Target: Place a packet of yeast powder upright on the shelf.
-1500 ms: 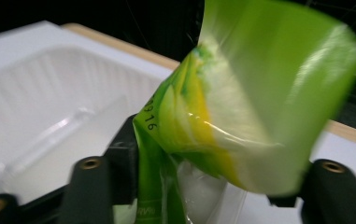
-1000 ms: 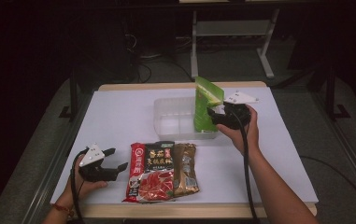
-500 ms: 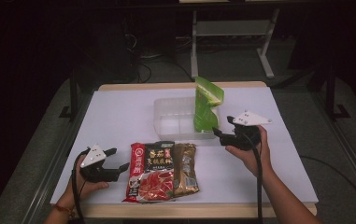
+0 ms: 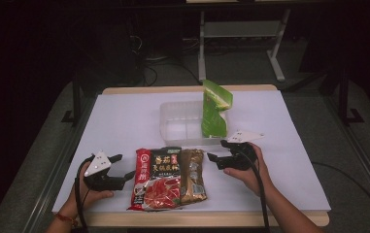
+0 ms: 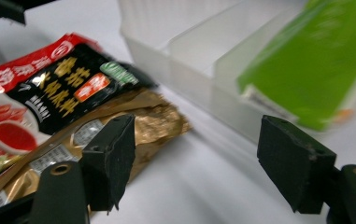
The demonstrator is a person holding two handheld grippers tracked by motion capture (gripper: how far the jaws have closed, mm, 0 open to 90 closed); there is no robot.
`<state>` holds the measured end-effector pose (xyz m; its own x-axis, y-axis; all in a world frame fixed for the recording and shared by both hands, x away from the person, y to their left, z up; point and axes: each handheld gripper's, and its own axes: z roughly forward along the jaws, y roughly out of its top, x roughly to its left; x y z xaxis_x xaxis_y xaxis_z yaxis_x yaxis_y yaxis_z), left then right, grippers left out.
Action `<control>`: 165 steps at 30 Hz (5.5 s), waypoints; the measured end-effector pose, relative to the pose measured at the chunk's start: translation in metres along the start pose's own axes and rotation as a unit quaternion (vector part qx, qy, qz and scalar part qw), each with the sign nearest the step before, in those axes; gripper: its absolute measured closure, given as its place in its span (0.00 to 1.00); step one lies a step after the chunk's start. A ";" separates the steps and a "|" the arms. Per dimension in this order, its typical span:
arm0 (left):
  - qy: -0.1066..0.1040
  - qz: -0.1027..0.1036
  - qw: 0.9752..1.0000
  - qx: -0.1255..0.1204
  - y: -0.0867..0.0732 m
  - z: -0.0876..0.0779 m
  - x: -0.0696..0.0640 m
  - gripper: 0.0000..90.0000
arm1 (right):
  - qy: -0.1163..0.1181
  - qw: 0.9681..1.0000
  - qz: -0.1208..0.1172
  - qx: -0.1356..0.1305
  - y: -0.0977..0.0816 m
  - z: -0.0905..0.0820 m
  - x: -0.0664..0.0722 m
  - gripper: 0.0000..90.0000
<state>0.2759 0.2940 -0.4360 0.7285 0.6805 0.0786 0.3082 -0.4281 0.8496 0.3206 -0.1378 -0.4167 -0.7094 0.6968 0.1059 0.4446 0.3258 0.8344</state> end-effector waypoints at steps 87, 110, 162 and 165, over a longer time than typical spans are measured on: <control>0.006 0.000 1.000 0.007 -0.002 0.001 0.001 0.25 | 0.052 0.992 -0.081 -0.085 0.050 -0.028 0.034 0.96; 0.010 -0.008 1.000 -0.014 0.000 -0.003 0.001 0.25 | -0.013 0.983 -0.108 -0.149 0.082 -0.043 0.030 0.97; -0.007 0.001 1.000 -0.008 0.000 0.000 -0.001 0.25 | -0.184 0.968 -0.087 -0.144 0.151 0.034 0.004 0.96; -0.007 0.000 1.000 -0.009 -0.001 0.000 0.000 0.25 | -0.188 0.969 -0.085 -0.138 0.153 0.041 0.002 0.96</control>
<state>0.2757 0.2938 -0.4366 0.7367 0.6725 0.0711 0.2971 -0.4163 0.8593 0.4095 -0.0601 -0.3113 -0.4877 0.8484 -0.2059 0.1396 0.3086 0.9409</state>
